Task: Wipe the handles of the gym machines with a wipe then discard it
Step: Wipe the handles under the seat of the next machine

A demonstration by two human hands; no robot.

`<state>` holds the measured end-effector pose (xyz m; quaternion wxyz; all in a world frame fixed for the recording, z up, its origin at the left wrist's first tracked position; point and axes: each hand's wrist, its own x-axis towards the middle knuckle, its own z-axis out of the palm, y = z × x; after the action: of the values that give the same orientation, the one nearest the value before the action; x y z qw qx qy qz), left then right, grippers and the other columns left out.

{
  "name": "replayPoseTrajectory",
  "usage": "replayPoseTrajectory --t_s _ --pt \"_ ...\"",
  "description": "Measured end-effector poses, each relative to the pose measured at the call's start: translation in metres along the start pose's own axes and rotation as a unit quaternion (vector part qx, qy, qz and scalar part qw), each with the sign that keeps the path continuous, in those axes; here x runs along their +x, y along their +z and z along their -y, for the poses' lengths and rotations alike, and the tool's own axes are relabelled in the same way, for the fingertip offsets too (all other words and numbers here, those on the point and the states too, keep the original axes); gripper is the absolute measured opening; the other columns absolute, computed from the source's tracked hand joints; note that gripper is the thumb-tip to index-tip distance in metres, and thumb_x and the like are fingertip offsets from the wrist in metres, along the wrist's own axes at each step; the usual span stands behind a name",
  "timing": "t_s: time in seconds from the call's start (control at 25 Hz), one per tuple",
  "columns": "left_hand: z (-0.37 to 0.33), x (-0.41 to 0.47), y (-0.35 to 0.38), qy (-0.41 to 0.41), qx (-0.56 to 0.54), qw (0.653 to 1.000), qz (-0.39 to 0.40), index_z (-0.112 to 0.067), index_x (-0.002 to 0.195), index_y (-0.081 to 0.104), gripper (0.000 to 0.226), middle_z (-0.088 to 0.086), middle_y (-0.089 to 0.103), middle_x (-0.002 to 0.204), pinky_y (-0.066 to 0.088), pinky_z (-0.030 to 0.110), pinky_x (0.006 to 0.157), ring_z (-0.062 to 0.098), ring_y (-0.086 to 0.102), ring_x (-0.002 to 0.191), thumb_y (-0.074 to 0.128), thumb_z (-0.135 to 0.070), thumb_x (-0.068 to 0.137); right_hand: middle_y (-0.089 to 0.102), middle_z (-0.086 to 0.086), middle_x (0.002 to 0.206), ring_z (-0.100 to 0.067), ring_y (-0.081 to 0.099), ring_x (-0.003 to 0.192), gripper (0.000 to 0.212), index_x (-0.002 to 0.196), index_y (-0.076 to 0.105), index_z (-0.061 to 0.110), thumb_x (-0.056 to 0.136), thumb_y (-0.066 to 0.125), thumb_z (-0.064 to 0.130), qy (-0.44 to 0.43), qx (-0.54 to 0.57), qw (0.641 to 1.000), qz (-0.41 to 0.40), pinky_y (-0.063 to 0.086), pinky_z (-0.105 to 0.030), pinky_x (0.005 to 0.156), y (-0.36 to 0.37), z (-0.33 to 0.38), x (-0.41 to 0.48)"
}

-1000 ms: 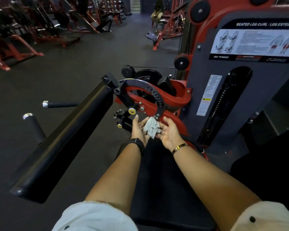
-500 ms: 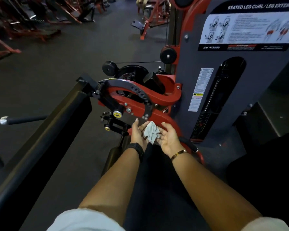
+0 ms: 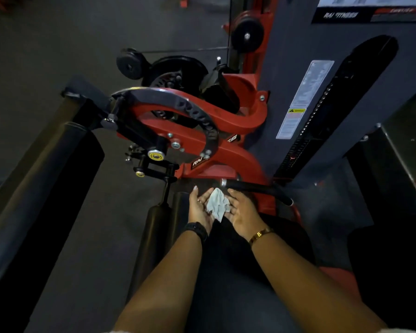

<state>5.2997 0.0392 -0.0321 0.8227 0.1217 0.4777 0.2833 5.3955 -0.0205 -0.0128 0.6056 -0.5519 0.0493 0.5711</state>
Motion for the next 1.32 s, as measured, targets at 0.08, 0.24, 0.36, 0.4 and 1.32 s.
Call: replayPoseTrajectory --t_s 0.08,0.24,0.36,0.4,1.32 --pt "-0.001 0.021 -0.004 -0.017 0.006 1.000 0.006 -0.003 0.099 0.065 0.059 0.017 0.073 0.091 0.058 0.035 0.065 0.029 0.072 0.077 0.042 -0.058 0.091 0.072 -0.002 0.083 -0.018 0.065 0.078 0.017 0.089 0.064 0.017 0.095 0.049 0.023 0.005 -0.002 1.000 -0.008 0.052 -0.032 0.076 -0.001 -0.003 0.022" --pt "-0.004 0.059 0.002 -0.039 0.024 0.999 0.018 -0.006 0.099 0.063 0.055 0.014 0.073 0.093 0.058 0.034 0.070 0.026 0.072 0.081 0.040 -0.056 0.093 0.067 -0.008 0.096 -0.018 0.064 0.080 0.020 0.112 0.059 0.006 0.094 0.052 0.011 -0.020 -0.022 0.999 -0.021 0.052 -0.029 0.070 -0.008 -0.006 0.067" --pt "0.002 0.092 0.012 -0.039 0.015 0.998 0.048 -0.003 0.115 0.060 0.054 0.017 0.068 0.109 0.051 0.042 0.093 0.030 0.065 0.102 0.038 -0.048 0.097 0.062 -0.020 0.114 -0.030 0.061 0.099 0.035 0.124 0.052 -0.005 0.089 0.055 -0.005 -0.056 -0.060 0.997 0.004 0.050 -0.039 0.089 -0.018 -0.009 0.101" --pt "0.000 0.105 0.015 -0.031 0.018 0.998 0.060 -0.003 0.120 0.058 0.052 0.018 0.065 0.115 0.046 0.044 0.100 0.032 0.060 0.108 0.037 -0.045 0.098 0.061 -0.024 0.116 -0.033 0.060 0.102 0.034 0.121 0.054 -0.007 0.088 0.055 -0.007 -0.063 -0.082 0.995 0.012 0.048 -0.041 0.092 -0.019 -0.007 0.113" --pt "-0.004 0.188 -0.018 -0.033 0.114 0.991 0.061 -0.014 0.141 0.043 0.084 0.015 0.048 0.141 0.037 0.032 0.103 0.025 0.049 0.127 0.019 -0.074 0.088 0.065 -0.016 0.116 -0.030 0.062 0.110 0.031 0.110 0.067 0.001 0.084 0.053 0.007 -0.509 -0.779 0.363 0.052 0.054 -0.037 0.086 -0.048 -0.007 0.188"
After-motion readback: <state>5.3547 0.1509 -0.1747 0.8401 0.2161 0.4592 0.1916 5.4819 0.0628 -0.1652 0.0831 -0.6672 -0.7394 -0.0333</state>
